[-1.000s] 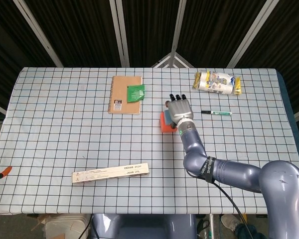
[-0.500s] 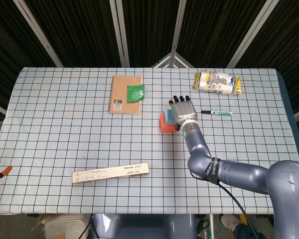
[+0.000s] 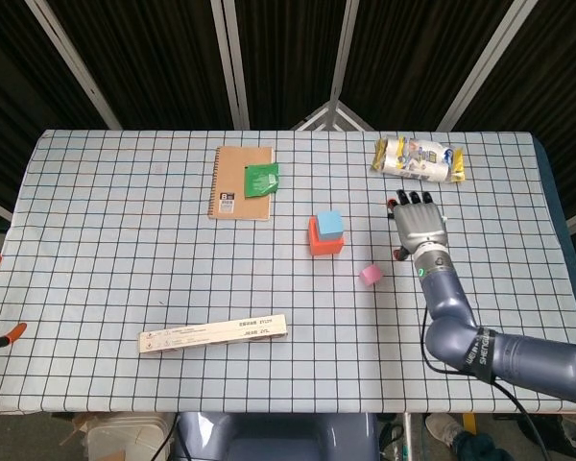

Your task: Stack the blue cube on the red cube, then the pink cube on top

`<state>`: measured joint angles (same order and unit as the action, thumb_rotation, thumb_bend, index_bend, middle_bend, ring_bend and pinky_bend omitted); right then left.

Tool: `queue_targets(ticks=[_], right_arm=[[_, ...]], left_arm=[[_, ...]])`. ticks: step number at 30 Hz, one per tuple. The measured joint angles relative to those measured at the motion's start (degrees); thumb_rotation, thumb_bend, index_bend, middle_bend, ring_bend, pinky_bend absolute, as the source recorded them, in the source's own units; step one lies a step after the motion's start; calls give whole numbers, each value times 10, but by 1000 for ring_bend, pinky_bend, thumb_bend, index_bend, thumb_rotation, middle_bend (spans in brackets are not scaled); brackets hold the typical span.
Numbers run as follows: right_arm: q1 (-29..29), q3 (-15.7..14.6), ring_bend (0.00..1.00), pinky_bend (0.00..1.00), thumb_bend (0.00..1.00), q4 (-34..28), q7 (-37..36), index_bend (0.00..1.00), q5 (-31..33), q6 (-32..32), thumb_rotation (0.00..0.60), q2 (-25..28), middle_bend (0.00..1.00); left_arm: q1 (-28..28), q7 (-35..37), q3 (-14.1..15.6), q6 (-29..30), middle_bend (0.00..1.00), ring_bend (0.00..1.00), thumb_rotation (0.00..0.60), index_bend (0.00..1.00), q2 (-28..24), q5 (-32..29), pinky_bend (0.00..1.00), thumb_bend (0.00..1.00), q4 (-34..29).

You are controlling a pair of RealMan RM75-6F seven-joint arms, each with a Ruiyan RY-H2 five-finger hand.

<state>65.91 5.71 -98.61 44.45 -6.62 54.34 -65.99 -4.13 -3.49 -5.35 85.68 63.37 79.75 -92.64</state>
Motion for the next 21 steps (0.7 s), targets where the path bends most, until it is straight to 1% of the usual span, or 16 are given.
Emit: queue_targets(ticks=[5,11,17,21], right_arm=[[-31,-11,12,0,310,-30,-29,241,-66,6,600,13,2],[-78,-25,12,0,310,-47,-79,295,-185,11,600,10,2],[-124,-41,12,0,310,-33,-135,318,-297,9,600,-17,2],[-149,-48,12,0,310,4,-178,318,-365,-2,600,-43,2]], left_arm=[[0,3,2,0,0,0,600,45,-1,5,0,114,0],[3,7,3,6,0,0,600,45,-2,8,0,114,0],[1,2,1,2,0,0,600,46,-1,4,0,114,1],[1,-7,1,2,0,0,600,45,2,2,0,114,-1]])
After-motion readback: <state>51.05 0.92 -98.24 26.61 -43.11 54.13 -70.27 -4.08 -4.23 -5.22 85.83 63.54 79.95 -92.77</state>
